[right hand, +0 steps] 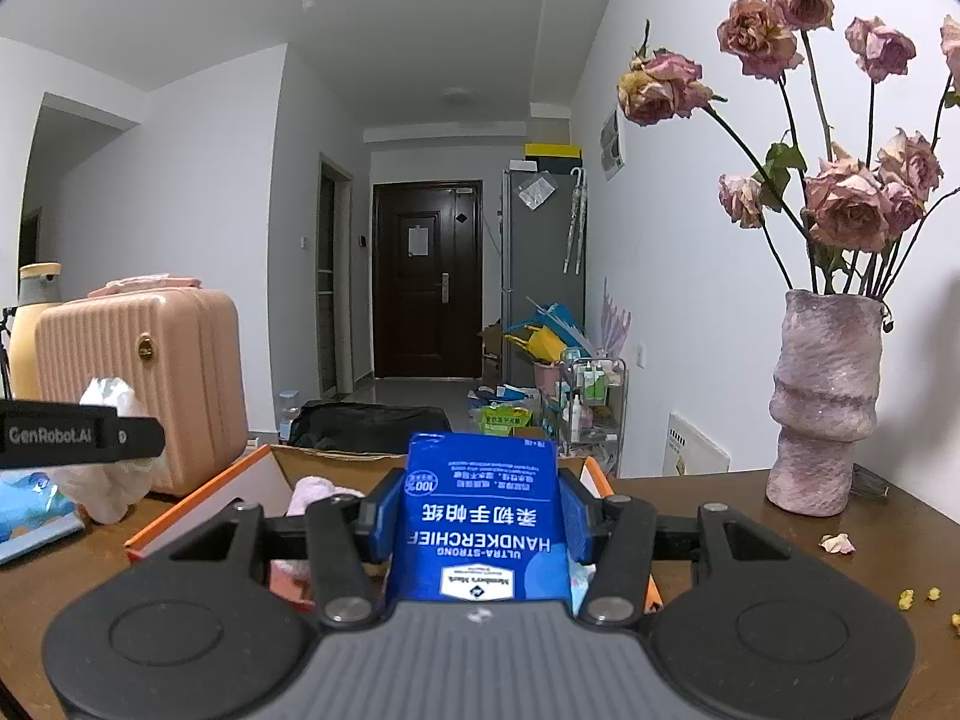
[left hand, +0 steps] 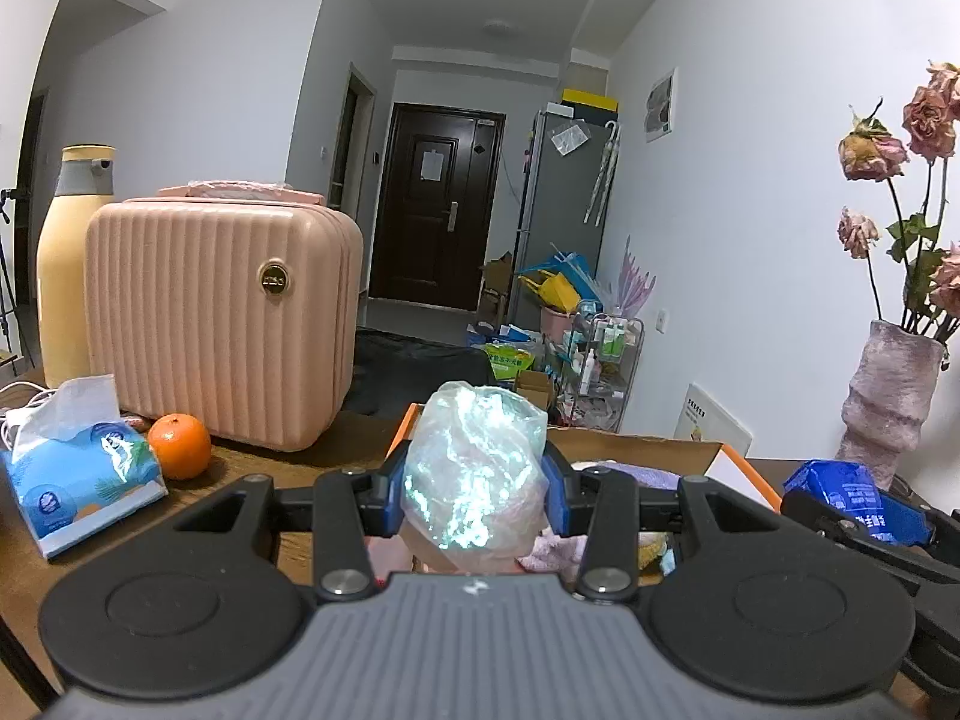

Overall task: Organize soft objects
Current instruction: 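Carry the handkerchief pack and plastic bag over the red box with both grippers, then open both grippers to drop the handkerchief pack and plastic bag into the box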

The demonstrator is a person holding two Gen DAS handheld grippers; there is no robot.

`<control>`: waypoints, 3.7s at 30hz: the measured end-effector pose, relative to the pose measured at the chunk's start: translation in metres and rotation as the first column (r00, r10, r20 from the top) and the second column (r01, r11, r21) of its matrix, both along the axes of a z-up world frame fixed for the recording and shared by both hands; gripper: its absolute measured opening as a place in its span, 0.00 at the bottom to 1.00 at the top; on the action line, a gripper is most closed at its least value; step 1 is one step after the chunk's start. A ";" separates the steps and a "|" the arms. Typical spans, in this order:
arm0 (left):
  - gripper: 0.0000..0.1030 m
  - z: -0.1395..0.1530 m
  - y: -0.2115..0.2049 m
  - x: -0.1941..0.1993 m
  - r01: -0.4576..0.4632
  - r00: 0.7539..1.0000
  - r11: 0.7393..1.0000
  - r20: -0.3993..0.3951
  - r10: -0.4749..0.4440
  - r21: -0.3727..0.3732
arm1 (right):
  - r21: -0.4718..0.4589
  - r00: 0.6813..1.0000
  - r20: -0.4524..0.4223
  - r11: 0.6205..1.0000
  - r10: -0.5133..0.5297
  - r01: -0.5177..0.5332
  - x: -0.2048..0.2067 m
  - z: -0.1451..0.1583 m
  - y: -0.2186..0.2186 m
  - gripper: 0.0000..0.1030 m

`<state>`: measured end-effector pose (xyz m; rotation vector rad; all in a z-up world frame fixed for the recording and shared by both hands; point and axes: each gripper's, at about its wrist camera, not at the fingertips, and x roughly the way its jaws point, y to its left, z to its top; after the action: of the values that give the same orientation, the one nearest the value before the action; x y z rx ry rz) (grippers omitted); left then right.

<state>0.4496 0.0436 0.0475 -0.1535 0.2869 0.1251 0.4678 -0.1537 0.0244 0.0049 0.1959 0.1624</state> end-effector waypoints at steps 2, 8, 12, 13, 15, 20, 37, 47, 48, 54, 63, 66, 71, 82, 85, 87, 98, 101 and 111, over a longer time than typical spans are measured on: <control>0.42 0.000 0.000 0.006 -0.001 1.000 1.000 0.001 0.001 -0.002 | 0.004 1.000 -0.002 1.000 0.001 -0.001 0.006 0.001 -0.001 0.49; 0.42 -0.002 -0.004 0.025 0.005 1.000 1.000 0.004 -0.005 0.001 | 0.002 1.000 -0.004 1.000 0.005 -0.005 0.021 0.002 0.000 0.49; 0.42 -0.002 -0.005 0.037 0.005 1.000 1.000 0.009 -0.005 0.010 | 0.005 1.000 -0.006 1.000 0.012 -0.012 0.034 0.002 0.004 0.49; 0.42 -0.002 -0.005 0.040 0.004 1.000 1.000 0.010 -0.004 0.011 | 0.005 1.000 -0.007 1.000 0.013 -0.013 0.038 0.002 0.004 0.49; 0.42 -0.002 -0.005 0.045 0.002 1.000 1.000 0.012 -0.002 0.012 | 0.003 1.000 -0.007 1.000 0.017 -0.017 0.045 0.003 0.005 0.49; 0.42 -0.004 -0.004 0.058 -0.002 1.000 1.000 0.009 0.002 0.019 | -0.004 1.000 -0.008 1.000 0.019 -0.020 0.058 0.003 0.007 0.49; 0.42 -0.014 -0.009 0.099 0.007 1.000 0.999 -0.004 -0.007 0.054 | -0.043 0.999 -0.037 0.999 0.013 -0.015 0.097 -0.002 0.010 0.49; 0.42 -0.026 -0.020 0.122 0.033 0.999 0.994 -0.029 -0.030 0.101 | -0.062 0.996 -0.086 0.997 0.029 -0.035 0.120 -0.006 0.012 0.49; 0.42 -0.027 -0.019 0.123 0.036 0.999 0.994 -0.031 -0.033 0.101 | -0.068 0.995 -0.092 0.997 0.029 -0.035 0.123 -0.007 0.012 0.49; 0.42 -0.032 -0.019 0.131 0.034 0.999 0.993 -0.046 -0.029 0.111 | -0.074 0.991 -0.129 0.996 0.034 -0.043 0.132 -0.012 0.011 0.50; 0.77 -0.037 -0.016 0.131 0.023 0.998 0.994 -0.054 -0.017 0.110 | -0.076 0.986 -0.164 0.996 0.038 -0.051 0.136 -0.016 0.008 0.67; 0.90 -0.037 -0.012 0.131 0.006 0.999 0.995 -0.052 -0.001 0.095 | -0.074 0.987 -0.159 0.996 0.032 -0.045 0.134 -0.016 0.008 0.89; 1.00 -0.034 -0.007 0.129 -0.015 0.999 0.997 -0.039 0.018 0.076 | -0.073 0.986 -0.164 0.997 0.022 -0.034 0.133 -0.018 0.007 1.00; 1.00 -0.033 -0.008 0.130 -0.025 0.999 0.996 -0.042 0.029 0.080 | -0.077 0.985 -0.171 0.997 0.014 -0.028 0.130 -0.019 0.005 1.00; 1.00 -0.033 -0.009 0.128 -0.025 0.999 0.997 -0.042 0.029 0.078 | -0.082 0.985 -0.171 0.996 0.011 -0.025 0.129 -0.018 0.004 1.00; 1.00 -0.033 -0.011 0.125 -0.025 0.999 0.997 -0.041 0.028 0.078 | -0.086 0.986 -0.169 0.996 0.011 -0.026 0.126 -0.017 0.003 1.00; 1.00 -0.032 -0.006 0.097 -0.039 0.998 0.996 -0.049 0.043 0.075 | -0.118 0.990 -0.137 0.993 0.012 -0.028 0.097 -0.014 -0.003 1.00; 1.00 -0.033 -0.007 0.087 -0.037 0.998 0.996 -0.053 0.041 0.077 | -0.116 0.991 -0.132 0.993 0.014 -0.029 0.088 -0.013 -0.007 1.00; 1.00 -0.035 -0.012 0.052 -0.033 0.997 0.996 -0.061 0.038 0.082 | -0.101 0.992 -0.123 0.995 0.010 -0.022 0.054 -0.014 -0.021 1.00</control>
<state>0.5017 0.0319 0.0121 -0.0749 0.3411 0.1771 0.5217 -0.1748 0.0105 -0.0891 0.3264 0.1682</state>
